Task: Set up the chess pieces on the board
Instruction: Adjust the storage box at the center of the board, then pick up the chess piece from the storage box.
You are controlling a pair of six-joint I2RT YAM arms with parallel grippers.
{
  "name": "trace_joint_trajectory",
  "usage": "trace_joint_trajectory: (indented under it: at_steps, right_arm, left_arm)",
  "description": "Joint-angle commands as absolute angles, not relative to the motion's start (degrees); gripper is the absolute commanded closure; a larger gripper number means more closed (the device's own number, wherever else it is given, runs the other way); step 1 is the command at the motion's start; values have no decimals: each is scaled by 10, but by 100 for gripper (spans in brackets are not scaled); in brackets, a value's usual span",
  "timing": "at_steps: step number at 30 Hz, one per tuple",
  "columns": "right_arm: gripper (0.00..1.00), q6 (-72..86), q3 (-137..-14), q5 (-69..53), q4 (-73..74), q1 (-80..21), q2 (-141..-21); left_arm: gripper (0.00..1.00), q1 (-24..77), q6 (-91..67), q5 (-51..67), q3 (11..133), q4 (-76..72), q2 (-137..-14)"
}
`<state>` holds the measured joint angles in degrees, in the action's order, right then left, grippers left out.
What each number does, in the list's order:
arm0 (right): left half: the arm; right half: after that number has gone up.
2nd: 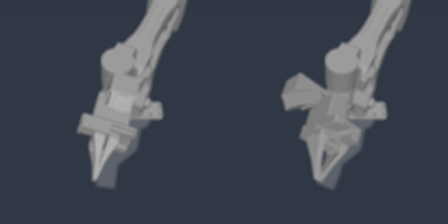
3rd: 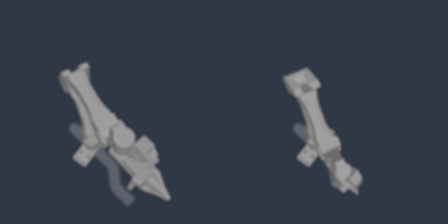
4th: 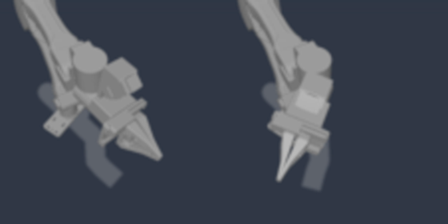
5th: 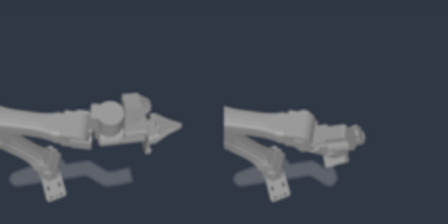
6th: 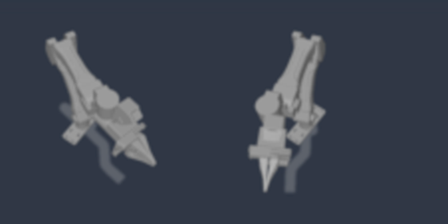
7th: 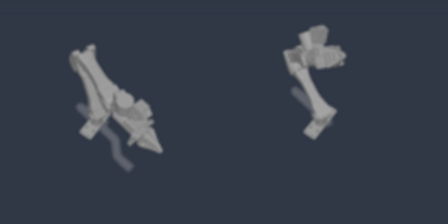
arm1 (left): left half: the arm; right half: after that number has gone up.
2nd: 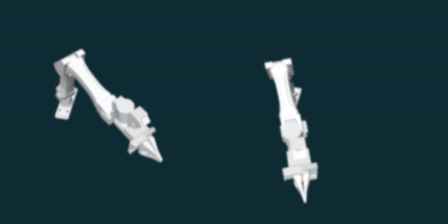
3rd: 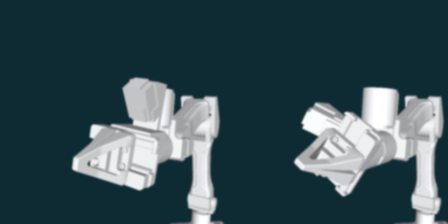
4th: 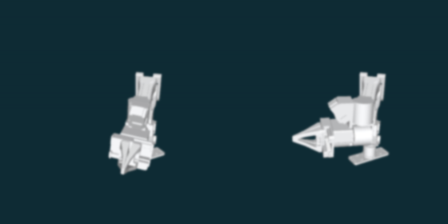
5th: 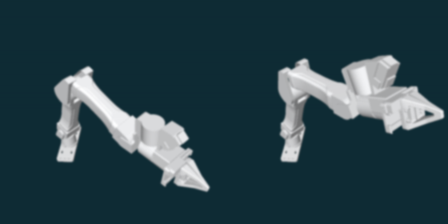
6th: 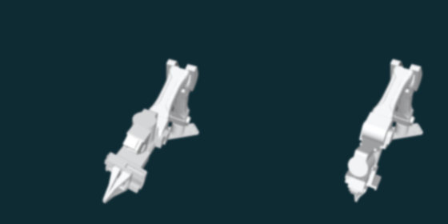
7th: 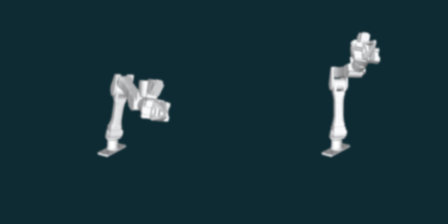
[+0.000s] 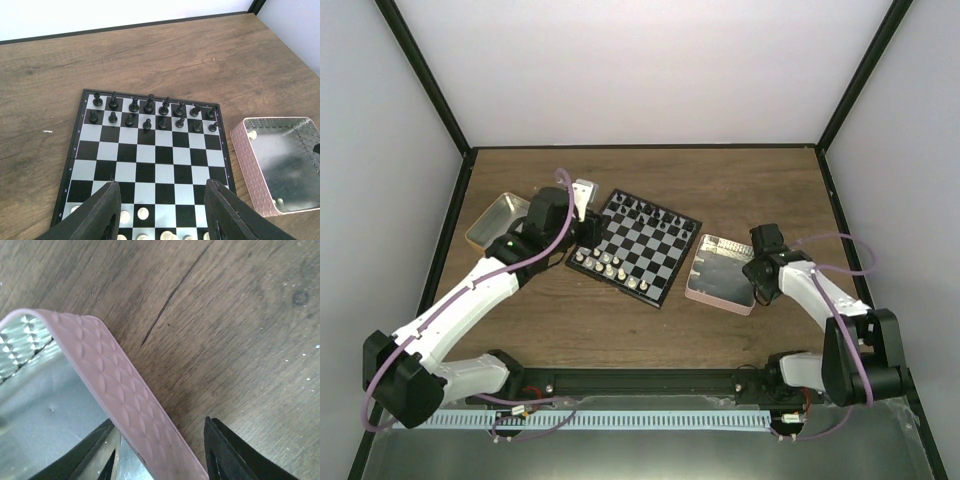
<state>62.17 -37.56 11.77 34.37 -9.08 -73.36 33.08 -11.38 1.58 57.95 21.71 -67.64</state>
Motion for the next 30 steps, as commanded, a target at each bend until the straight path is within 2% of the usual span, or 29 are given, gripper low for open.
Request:
trace_joint_trajectory:
  at_steps: [1,3,5,12,17,20,22,30]
  right_arm:
    - [45,635,-383,136,353,-85,-709]
    - [38,599,-391,136,346,-85,-699]
    - [35,559,-409,140,351,-85,-689]
    - [36,420,-466,114,316,-119,-663]
    - [44,362,-474,12,233,-166,-726]
    - [58,346,-470,-47,199,-167,-781]
    - [65,345,-463,-76,176,-168,-801]
    - [66,330,-455,-107,120,-168,-857]
  left_arm:
    - [52,329,-108,17,575,203,-683]
    - [52,330,-109,16,575,202,-683]
    - [52,330,-110,14,575,202,-683]
    - [49,330,-112,9,576,195,-682]
    - [49,329,-113,8,575,193,-683]
    - [49,330,-111,6,575,195,-683]
    - [49,330,-109,4,573,196,-682]
    - [49,329,-109,10,575,195,-685]
